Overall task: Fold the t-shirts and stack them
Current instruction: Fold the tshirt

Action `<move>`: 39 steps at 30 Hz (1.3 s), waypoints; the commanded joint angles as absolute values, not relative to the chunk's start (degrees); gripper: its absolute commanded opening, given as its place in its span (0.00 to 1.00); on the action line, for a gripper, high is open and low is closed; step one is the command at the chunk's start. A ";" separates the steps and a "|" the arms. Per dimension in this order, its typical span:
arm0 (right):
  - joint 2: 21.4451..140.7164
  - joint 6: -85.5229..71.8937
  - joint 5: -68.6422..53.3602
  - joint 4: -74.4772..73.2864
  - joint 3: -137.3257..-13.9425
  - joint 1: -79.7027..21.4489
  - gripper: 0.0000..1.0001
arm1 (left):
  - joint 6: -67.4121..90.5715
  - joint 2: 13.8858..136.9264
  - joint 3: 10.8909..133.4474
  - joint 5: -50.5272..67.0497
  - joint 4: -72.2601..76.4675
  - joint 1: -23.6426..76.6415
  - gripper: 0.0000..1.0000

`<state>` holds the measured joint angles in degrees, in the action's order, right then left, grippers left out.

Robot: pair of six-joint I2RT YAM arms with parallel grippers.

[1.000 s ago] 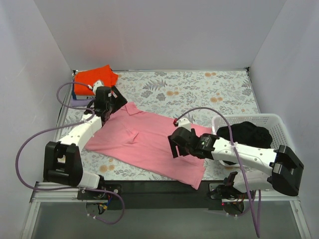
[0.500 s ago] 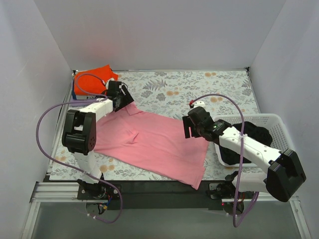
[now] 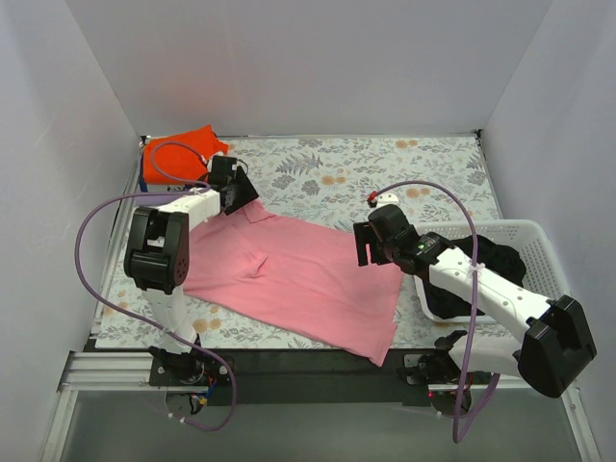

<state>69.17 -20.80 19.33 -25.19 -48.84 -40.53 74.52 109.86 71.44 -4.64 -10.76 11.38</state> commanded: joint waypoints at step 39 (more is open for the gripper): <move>84.37 -21.53 22.76 -21.00 -54.05 -36.56 0.82 | 72.34 95.10 67.94 -1.84 -12.48 8.53 0.00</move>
